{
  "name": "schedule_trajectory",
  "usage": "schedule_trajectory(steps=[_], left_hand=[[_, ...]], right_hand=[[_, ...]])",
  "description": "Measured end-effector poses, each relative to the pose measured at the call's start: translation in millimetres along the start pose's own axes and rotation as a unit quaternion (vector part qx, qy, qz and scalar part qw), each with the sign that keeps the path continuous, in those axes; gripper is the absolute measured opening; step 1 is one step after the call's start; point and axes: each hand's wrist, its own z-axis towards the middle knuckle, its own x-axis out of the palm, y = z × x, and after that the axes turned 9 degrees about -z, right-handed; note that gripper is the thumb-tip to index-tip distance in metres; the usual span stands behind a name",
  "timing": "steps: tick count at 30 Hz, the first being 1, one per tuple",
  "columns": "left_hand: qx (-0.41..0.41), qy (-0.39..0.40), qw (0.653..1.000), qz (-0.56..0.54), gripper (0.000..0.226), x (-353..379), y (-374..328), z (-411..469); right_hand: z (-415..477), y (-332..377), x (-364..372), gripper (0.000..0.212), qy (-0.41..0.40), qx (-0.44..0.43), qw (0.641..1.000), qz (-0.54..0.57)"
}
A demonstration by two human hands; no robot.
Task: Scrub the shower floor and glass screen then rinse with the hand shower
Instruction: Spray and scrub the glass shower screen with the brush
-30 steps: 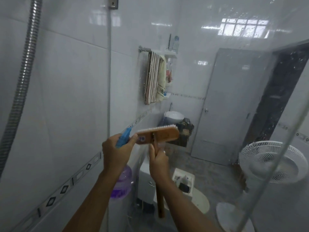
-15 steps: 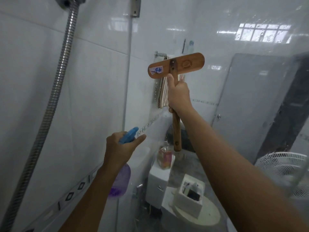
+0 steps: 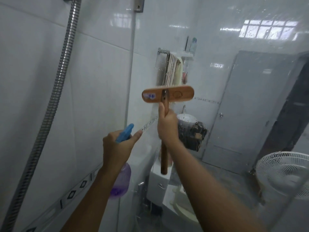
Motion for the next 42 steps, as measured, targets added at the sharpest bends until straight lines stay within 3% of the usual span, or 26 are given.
schedule_trajectory(steps=[5,8,12,16,23,29,31,36,42], left_hand=[[0.067,-0.012,0.998,0.019,0.034,-0.8,-0.9,5.0],[0.063,-0.016,0.998,0.009,0.035,0.1,-2.8,6.1],[0.044,-0.001,0.999,0.000,0.033,5.6,-6.0,7.5],[0.055,0.017,0.998,-0.031,0.032,26.5,-31.8,13.4],[0.095,0.087,0.988,-0.089,0.036,86.7,-113.9,40.9],[0.085,0.187,0.959,-0.197,0.032,142.9,-198.8,37.8],[0.074,0.213,0.953,-0.201,0.041,157.5,-214.0,32.2],[0.080,0.198,0.957,-0.195,0.043,184.5,-215.1,25.3],[0.059,0.197,0.960,-0.190,0.046,191.2,-217.9,17.8]], right_hand=[[-92.3,-95.6,37.4,0.041,0.029,0.117,0.993,-0.008],[-114.2,-111.4,38.1,0.035,0.040,0.147,0.988,-0.006],[-57.7,-61.0,12.0,0.047,0.028,0.085,0.996,-0.003],[30.7,39.6,-70.5,0.051,-0.049,0.001,0.999,-0.019],[93.8,142.3,-229.2,0.047,-0.134,0.014,0.991,-0.022],[87.2,157.8,-301.6,0.039,-0.136,0.042,0.990,-0.005],[82.1,151.8,-308.6,0.037,-0.153,0.032,0.988,-0.008],[79.6,134.4,-316.3,0.047,-0.184,0.021,0.980,-0.080],[86.0,135.9,-308.9,0.051,-0.167,0.017,0.977,-0.134]])
